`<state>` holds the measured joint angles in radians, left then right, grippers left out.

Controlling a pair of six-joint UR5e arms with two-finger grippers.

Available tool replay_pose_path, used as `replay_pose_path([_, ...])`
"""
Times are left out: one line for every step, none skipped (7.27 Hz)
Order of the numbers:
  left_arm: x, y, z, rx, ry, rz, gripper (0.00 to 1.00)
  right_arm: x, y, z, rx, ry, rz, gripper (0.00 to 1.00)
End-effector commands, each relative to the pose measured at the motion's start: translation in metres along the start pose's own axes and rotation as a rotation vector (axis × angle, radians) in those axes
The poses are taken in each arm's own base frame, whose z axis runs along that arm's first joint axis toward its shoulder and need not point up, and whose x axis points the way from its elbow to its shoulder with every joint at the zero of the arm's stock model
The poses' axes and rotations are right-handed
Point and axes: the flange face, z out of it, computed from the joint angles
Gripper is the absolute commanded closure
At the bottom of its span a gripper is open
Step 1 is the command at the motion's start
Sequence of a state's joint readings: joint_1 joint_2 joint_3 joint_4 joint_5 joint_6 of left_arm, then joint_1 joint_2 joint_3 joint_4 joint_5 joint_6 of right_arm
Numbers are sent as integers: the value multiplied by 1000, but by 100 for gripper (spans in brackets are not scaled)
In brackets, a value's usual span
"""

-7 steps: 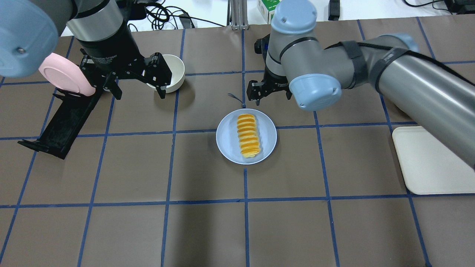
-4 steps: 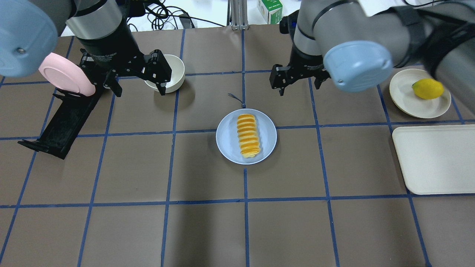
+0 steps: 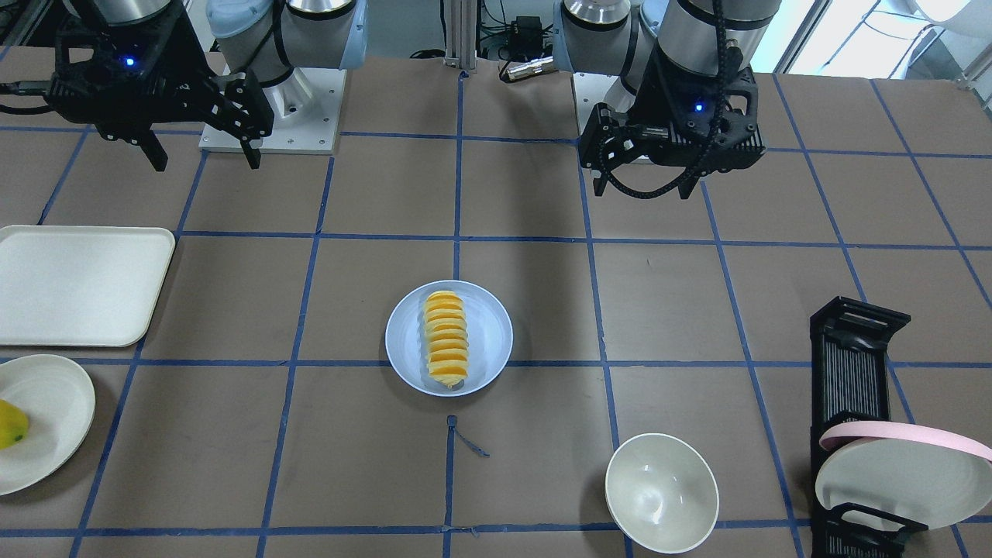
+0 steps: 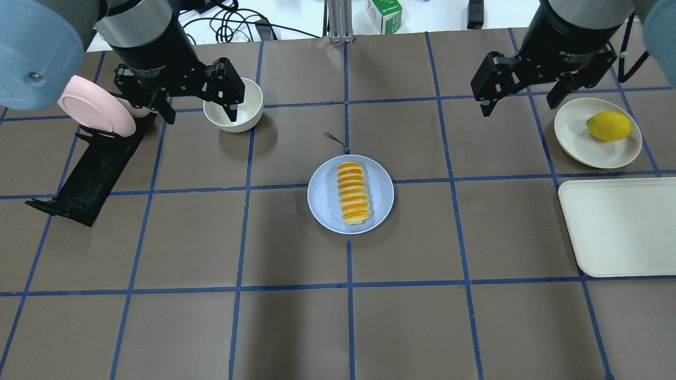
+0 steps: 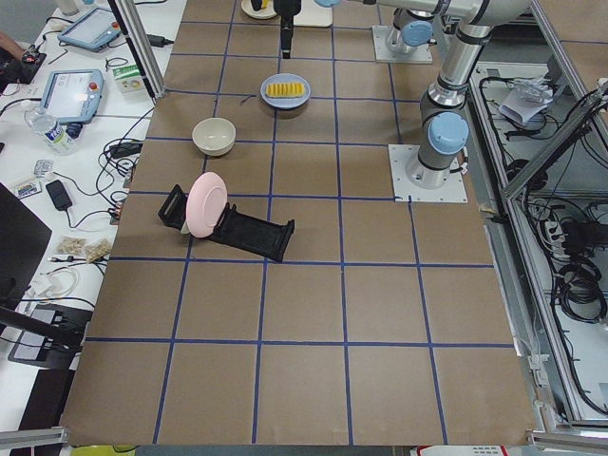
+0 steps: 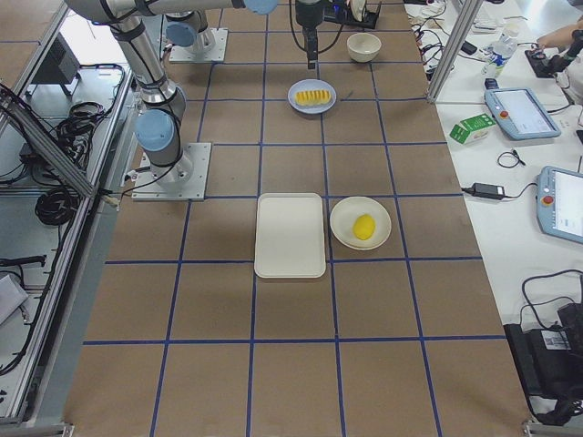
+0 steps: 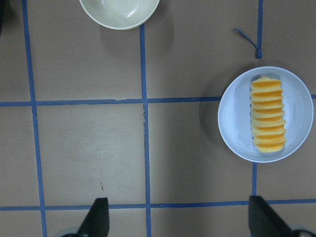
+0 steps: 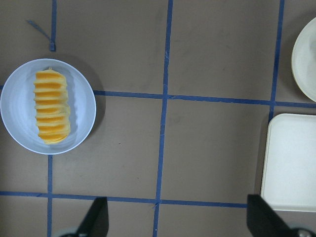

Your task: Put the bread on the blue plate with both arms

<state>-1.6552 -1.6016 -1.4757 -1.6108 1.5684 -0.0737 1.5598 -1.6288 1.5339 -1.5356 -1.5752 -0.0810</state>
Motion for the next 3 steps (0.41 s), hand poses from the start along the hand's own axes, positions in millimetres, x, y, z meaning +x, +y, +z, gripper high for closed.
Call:
replay_pose_path([0,0,0,0,1,-1,0,2,-14,11,-20,5,-2,0])
replay_pose_path([2,1,-2,3,1,-3,0,3,-36,14,-36,-1,-4,0])
replay_pose_path([1,1,-2,3,1,-5,0,1,-47,11,-61,1,-10,0])
